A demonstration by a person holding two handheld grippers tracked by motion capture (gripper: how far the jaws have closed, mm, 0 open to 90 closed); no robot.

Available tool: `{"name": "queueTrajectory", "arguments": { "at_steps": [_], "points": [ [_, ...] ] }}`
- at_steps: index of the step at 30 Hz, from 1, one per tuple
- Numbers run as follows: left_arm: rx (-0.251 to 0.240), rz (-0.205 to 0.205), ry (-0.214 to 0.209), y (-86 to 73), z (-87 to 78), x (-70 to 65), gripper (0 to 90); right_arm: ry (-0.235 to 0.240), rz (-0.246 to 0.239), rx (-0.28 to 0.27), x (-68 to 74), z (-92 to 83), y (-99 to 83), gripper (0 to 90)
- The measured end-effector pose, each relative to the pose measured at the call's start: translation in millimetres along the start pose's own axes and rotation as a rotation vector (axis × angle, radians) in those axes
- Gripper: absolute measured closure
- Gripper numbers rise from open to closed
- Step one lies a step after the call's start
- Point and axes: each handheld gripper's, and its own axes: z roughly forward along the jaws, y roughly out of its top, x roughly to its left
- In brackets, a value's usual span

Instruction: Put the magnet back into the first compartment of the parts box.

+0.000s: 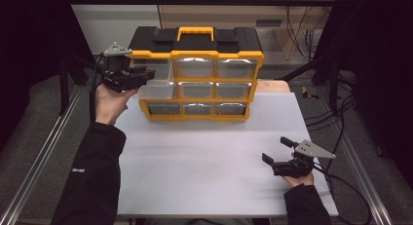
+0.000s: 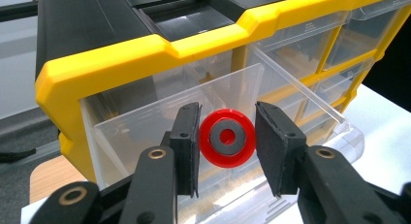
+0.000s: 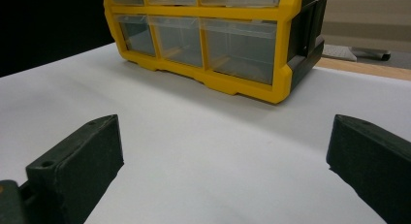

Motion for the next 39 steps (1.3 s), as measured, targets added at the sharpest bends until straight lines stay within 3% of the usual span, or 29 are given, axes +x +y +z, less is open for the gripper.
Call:
{"name": "queueTrajectory", "arguments": {
  "at_steps": [9, 14, 18, 22, 29, 39],
  "points": [
    [-0.011, -0.006, 0.003, -1.0, -1.2, 1.1, 58.1, 0.0, 0.001, 0.0, 0.0, 0.0, 0.0, 0.3],
    [-0.045, -0.016, -0.009, -1.6, -5.6, 2.1, 54.5, 0.0, 0.001, -0.001, -0.1, 0.0, 0.1, 0.3],
    [-0.091, -0.022, -0.01, -2.0, -12.3, -0.3, 46.7, 0.0, 0.004, -0.001, 0.1, -0.3, 0.2, 0.3],
    [-0.15, -0.027, -0.029, -3.1, -23.1, -3.4, 38.4, 0.0, 0.004, -0.001, 0.1, -0.2, 0.2, 0.3],
    [-0.212, -0.021, -0.069, -9.8, -37.4, -8.2, 25.9, 0.0, 0.003, -0.002, 0.2, -0.2, 0.1, 0.3],
    [-0.265, 0.0, -0.103, -27.7, -54.6, -12.9, 7.8, 0.002, 0.002, -0.004, 0.2, -0.1, 0.1, 0.3]
  ]
}}
